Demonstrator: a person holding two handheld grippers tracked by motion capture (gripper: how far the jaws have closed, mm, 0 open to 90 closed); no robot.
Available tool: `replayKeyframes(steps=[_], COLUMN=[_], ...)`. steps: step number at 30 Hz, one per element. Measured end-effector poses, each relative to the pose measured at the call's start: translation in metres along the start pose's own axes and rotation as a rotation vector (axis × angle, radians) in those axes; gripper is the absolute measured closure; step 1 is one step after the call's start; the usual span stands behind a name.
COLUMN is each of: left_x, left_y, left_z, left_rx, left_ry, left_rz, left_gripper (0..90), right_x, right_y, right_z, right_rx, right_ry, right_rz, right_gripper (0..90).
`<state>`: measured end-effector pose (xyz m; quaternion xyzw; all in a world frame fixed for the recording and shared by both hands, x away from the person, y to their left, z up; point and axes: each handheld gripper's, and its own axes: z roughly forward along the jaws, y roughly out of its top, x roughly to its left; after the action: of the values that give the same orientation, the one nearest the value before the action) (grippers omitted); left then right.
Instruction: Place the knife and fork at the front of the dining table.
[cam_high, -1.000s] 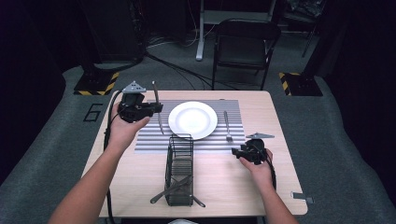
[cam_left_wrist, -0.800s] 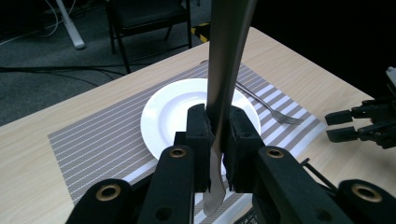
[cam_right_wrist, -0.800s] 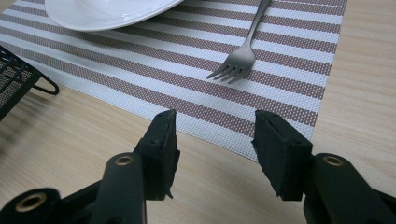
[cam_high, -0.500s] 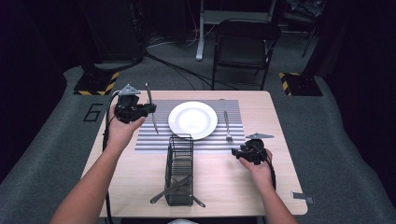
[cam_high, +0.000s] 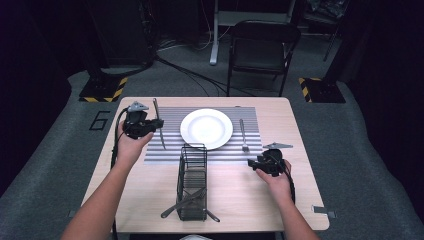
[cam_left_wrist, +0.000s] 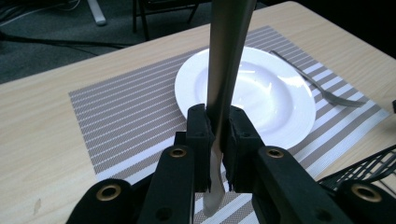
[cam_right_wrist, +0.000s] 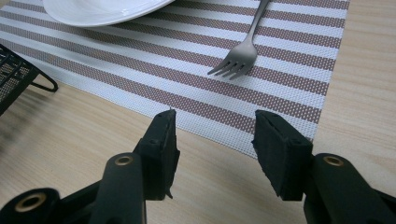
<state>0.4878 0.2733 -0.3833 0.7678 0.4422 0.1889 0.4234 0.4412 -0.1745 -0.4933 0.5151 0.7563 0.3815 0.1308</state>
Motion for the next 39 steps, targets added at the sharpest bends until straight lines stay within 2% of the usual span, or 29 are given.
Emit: replayKeyframes(steps=[6, 11, 16, 17, 29, 31, 33, 35, 37, 38, 39], left_x=[0.007, 0.011, 0.017, 0.019, 0.029, 0.031, 0.033, 0.035, 0.036, 0.038, 0.038], left_y=[-0.012, -0.017, -0.022, -0.023, -0.017, -0.016, -0.014, -0.013, -0.014, -0.014, -0.014], left_z=[0.007, 0.011, 0.02, 0.021, 0.031, 0.033, 0.033, 0.034, 0.038, 0.038, 0.04], left_rx=[0.005, 0.002, 0.027, 0.013, 0.037, 0.033, 0.059, 0.063, 0.049, 0.063, 0.048], left_ry=[0.016, 0.028, 0.036, 0.031, 0.059, 0.069, 0.082, 0.086, 0.086, 0.08, 0.087], left_rz=[-0.03, -0.037, -0.035, -0.044, -0.12, -0.129, -0.131, -0.135, -0.15, -0.15, -0.162], left_gripper=[81.5, 81.6, 81.6, 81.6, 81.4, 81.3, 81.1, 81.0, 81.0, 81.0, 81.0], right_x=[0.0, 0.0, 0.0, 0.0, 0.001, 0.0, 0.0, 0.0, 0.001, 0.001, 0.001], right_y=[0.0, 0.0, 0.0, -0.001, -0.001, -0.001, -0.001, -0.001, -0.001, -0.001, -0.001], right_z=[0.001, 0.001, 0.002, 0.002, 0.002, 0.002, 0.002, 0.002, 0.002, 0.002, 0.002], right_rx=[0.002, 0.003, 0.003, 0.002, 0.008, 0.007, 0.003, 0.007, 0.007, 0.007, 0.007], right_ry=[-0.002, -0.002, -0.002, 0.001, 0.007, 0.008, 0.006, 0.006, 0.008, 0.01, 0.009], right_rz=[-0.007, -0.007, -0.006, -0.007, -0.002, -0.002, -0.006, -0.002, 0.002, 0.003, 0.003], right_gripper=[49.1, 49.1, 49.0, 49.1, 49.1, 49.1, 49.1, 49.0, 49.0, 49.1, 49.1])
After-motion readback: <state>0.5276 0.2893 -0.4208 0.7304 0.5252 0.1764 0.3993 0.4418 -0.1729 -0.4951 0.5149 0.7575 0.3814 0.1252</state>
